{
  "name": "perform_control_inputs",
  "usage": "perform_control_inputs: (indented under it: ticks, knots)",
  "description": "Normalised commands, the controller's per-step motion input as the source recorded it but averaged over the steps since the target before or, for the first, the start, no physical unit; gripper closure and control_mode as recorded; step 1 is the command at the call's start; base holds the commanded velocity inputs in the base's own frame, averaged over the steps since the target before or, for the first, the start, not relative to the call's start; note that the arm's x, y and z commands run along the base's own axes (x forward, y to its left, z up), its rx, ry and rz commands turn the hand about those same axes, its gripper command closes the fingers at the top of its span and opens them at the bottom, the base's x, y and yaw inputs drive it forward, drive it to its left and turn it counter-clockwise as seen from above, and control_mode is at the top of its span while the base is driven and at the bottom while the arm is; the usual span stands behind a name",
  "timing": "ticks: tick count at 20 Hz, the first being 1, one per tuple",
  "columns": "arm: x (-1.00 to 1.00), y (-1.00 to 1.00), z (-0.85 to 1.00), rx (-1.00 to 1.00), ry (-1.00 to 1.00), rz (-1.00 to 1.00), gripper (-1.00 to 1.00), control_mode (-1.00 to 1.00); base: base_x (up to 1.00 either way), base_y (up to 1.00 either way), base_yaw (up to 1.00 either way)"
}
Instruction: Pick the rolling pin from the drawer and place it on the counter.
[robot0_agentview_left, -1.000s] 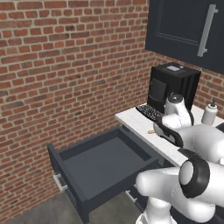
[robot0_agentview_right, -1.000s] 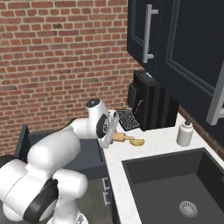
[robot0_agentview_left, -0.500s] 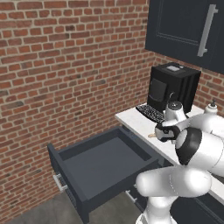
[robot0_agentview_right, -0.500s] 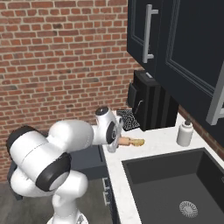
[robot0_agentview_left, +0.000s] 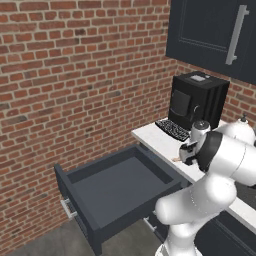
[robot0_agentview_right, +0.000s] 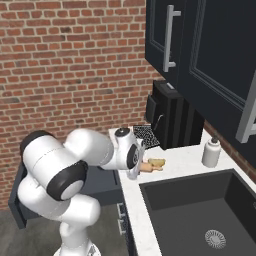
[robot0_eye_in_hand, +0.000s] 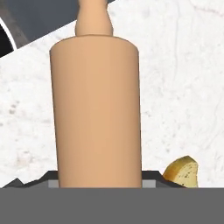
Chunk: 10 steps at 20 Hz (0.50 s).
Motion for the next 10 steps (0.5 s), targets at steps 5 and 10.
perform_control_inputs:
  ticks: [5,10]
  knots:
    - [0.0,-0.48,-0.13,0.01,0.01,0.0,1.0,-1.0,0.0,0.0,0.0]
    - [0.09,-0.34,-0.33,0.01,0.0,0.0,1.0,-1.0,0.0,0.0,0.0]
